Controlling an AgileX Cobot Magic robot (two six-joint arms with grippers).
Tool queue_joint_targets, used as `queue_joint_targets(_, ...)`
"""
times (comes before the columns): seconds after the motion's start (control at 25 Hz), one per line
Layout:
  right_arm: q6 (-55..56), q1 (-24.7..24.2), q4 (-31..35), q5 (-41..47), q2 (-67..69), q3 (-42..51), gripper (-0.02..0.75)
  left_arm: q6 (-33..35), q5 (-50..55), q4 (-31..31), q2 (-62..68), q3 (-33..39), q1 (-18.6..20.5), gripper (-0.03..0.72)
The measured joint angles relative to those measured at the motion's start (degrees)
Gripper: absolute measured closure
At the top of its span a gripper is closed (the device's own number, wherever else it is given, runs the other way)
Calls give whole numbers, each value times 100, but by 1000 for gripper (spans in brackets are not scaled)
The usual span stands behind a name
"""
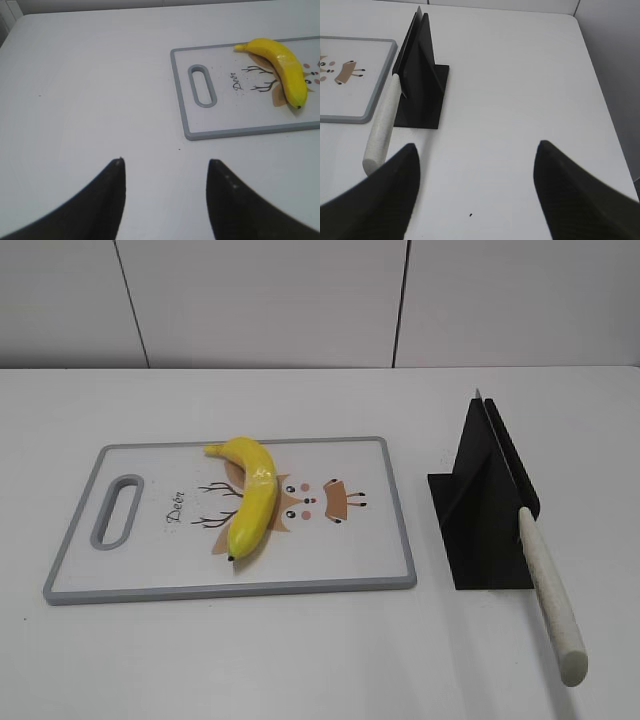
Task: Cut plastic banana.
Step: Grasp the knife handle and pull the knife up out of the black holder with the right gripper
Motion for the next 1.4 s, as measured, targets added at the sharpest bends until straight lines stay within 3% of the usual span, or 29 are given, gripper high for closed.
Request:
queue_joint_targets(0.4, 0, 0, 0, 0, 0, 0, 233, 0, 0, 0, 0, 0, 0, 199)
queue_joint_targets(1.4, 0, 0, 106, 0, 0, 0, 234, 0, 0, 3, 0, 0, 0, 199)
